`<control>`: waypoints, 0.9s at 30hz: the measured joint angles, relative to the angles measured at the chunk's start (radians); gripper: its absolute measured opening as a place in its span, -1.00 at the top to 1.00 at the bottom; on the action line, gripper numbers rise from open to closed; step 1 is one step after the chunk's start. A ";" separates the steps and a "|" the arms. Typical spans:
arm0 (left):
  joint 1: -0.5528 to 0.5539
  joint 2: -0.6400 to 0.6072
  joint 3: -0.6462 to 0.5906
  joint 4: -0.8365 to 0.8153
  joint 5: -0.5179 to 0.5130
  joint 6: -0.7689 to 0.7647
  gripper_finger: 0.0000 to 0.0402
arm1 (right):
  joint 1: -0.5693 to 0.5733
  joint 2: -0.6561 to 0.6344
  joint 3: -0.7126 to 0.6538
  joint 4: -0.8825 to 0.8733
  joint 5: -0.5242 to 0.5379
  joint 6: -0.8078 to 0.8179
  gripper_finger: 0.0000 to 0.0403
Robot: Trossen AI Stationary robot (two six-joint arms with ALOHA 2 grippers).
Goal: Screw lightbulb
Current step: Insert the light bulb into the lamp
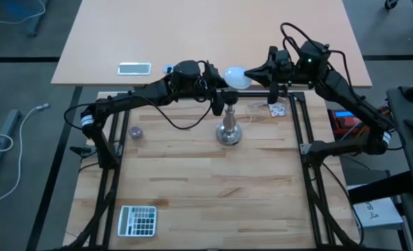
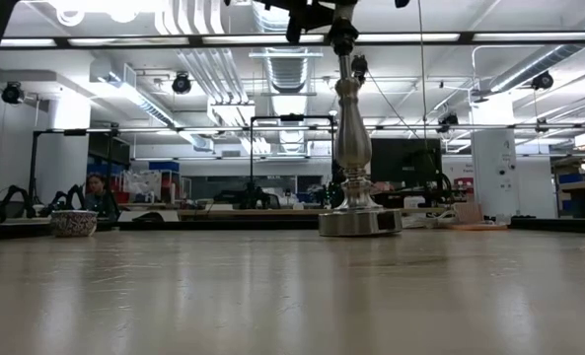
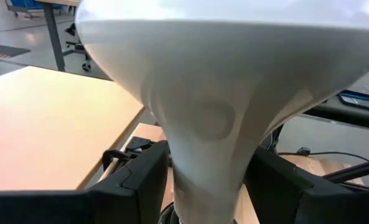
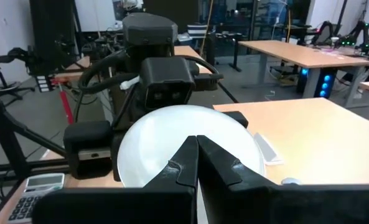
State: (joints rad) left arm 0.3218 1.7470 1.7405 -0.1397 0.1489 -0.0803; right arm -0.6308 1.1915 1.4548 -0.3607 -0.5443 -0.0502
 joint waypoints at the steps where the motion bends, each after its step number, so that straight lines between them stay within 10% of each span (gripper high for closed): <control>1: 0.000 0.000 0.000 0.001 0.000 0.000 0.08 | 0.000 0.000 0.000 -0.001 0.000 0.000 1.00; 27: -0.004 0.002 -0.004 0.044 -0.004 0.049 0.25 | 0.000 0.000 -0.001 0.038 -0.004 0.032 1.00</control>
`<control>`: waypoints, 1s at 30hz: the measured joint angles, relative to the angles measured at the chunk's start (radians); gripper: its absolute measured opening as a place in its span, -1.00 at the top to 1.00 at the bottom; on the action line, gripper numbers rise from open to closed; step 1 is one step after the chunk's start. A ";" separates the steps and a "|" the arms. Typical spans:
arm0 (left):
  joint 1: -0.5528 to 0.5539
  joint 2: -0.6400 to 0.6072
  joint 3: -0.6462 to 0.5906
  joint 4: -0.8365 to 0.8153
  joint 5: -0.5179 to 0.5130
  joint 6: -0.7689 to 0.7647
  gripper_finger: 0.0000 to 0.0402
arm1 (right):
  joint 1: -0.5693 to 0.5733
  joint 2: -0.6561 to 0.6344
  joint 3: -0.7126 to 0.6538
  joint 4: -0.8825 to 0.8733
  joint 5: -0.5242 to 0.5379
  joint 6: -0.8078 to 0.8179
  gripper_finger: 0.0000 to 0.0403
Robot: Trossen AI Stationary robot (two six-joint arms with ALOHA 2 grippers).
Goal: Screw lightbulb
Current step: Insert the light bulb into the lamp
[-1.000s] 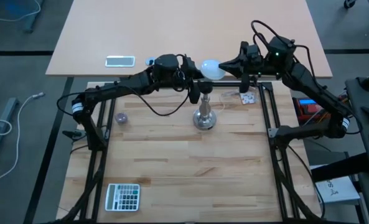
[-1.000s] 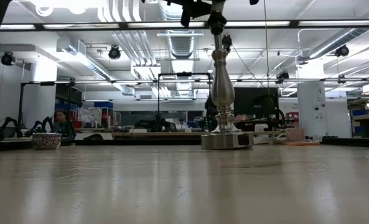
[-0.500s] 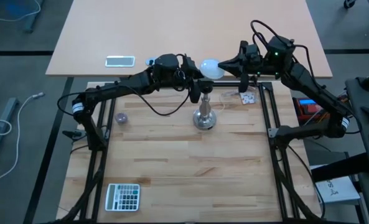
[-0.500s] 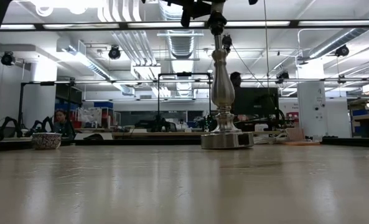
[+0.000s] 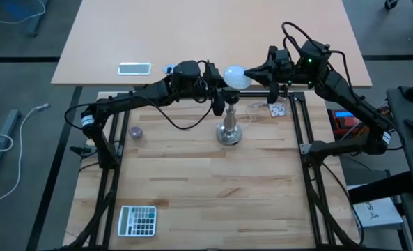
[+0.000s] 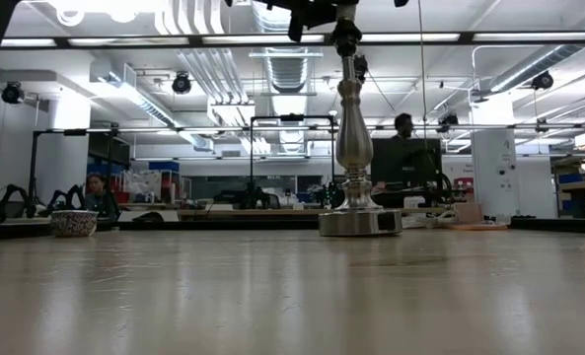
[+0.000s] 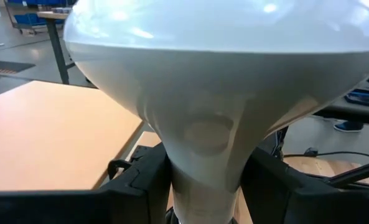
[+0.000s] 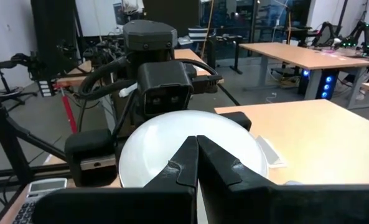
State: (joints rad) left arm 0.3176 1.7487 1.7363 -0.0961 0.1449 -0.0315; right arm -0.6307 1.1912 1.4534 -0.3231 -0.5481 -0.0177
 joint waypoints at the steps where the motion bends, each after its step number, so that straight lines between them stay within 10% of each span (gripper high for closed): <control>1: 0.000 0.000 0.000 0.000 0.002 0.000 0.24 | 0.000 0.000 0.000 0.001 0.000 0.000 1.00; 30: -0.030 -0.016 0.000 -0.133 -0.088 -0.049 -0.16 | 0.000 0.002 0.000 -0.009 -0.002 -0.006 1.00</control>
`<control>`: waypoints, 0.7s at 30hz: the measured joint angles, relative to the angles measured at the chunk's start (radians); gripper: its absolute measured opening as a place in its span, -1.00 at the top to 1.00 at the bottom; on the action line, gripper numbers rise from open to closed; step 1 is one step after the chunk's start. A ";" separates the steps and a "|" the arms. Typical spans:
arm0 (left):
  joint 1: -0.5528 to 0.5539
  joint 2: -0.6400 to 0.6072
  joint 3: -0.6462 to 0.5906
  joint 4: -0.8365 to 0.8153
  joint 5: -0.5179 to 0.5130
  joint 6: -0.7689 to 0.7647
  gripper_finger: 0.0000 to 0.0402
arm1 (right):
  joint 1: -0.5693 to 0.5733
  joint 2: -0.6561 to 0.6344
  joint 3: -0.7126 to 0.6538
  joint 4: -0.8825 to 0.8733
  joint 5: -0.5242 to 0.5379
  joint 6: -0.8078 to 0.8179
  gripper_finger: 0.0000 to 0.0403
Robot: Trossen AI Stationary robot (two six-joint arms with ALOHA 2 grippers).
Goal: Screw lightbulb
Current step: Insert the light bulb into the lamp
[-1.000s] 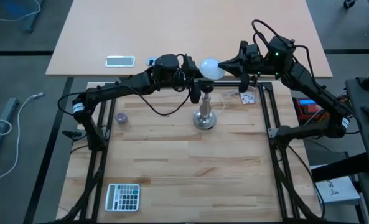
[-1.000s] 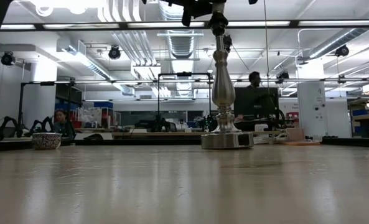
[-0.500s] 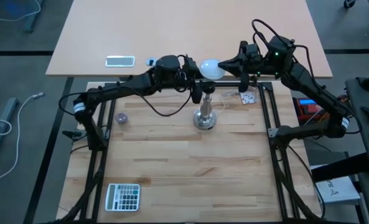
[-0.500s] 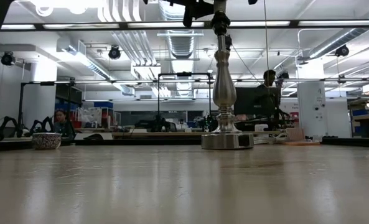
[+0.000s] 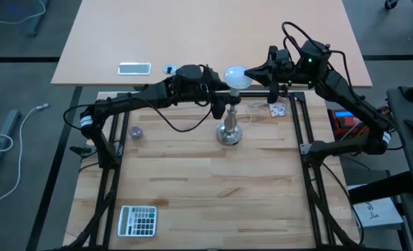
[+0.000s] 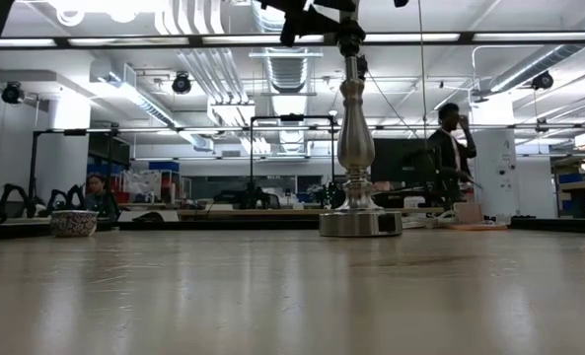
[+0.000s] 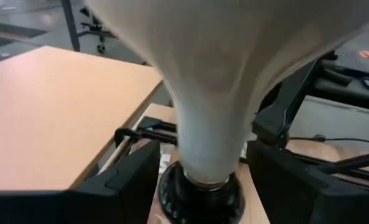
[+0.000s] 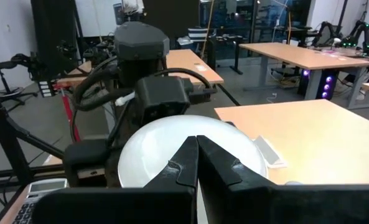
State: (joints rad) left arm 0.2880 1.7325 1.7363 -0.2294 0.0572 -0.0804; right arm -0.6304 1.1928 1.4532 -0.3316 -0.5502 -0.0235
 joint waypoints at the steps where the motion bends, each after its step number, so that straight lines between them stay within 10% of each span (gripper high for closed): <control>1: -0.002 -0.004 0.000 0.001 -0.002 0.001 -0.16 | 0.000 0.000 0.000 -0.004 0.000 -0.002 1.00; 21: 0.002 -0.138 0.037 -0.049 -0.094 0.022 -0.03 | 0.000 0.000 0.000 -0.003 -0.008 -0.014 1.00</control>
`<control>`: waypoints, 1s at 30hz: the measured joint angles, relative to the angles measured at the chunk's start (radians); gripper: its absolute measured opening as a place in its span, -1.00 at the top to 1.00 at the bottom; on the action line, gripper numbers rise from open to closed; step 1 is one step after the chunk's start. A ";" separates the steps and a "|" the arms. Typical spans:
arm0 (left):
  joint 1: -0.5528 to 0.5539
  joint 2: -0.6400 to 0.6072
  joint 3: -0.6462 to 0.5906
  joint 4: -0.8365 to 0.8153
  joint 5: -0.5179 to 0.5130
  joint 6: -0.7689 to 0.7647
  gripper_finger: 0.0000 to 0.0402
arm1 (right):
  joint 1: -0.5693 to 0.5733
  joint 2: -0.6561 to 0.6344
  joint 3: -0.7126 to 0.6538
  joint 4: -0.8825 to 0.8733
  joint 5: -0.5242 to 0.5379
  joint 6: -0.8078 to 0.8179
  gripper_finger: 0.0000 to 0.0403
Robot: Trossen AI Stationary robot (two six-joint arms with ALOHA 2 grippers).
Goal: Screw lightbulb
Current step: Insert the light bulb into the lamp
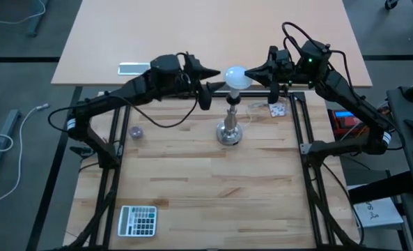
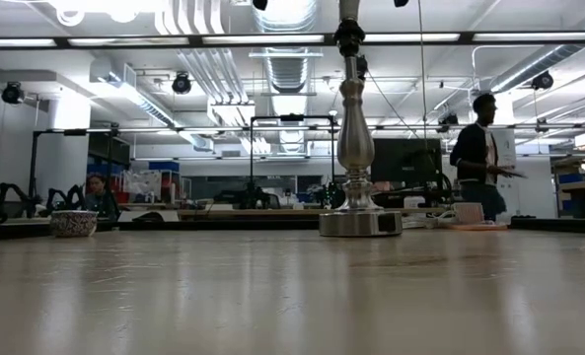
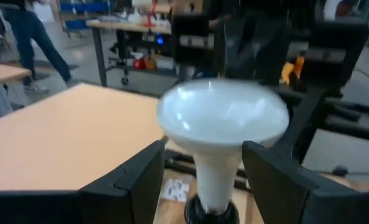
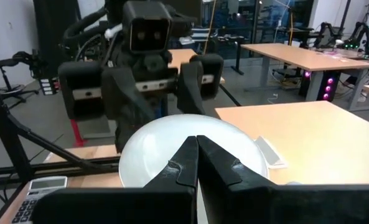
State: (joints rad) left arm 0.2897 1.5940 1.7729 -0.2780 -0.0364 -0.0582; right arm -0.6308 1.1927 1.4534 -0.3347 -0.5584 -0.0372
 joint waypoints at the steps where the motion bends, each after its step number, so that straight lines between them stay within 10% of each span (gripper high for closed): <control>1: 0.000 0.000 0.000 0.020 0.000 0.000 -0.03 | 0.000 0.000 0.000 0.000 0.000 0.000 1.00; 30: -0.001 0.061 0.019 0.110 0.021 -0.033 0.04 | 0.001 0.002 0.037 -0.021 0.009 0.007 1.00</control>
State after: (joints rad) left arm 0.2890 1.6550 1.7920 -0.1684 -0.0154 -0.0914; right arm -0.6301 1.1944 1.4907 -0.3556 -0.5491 -0.0299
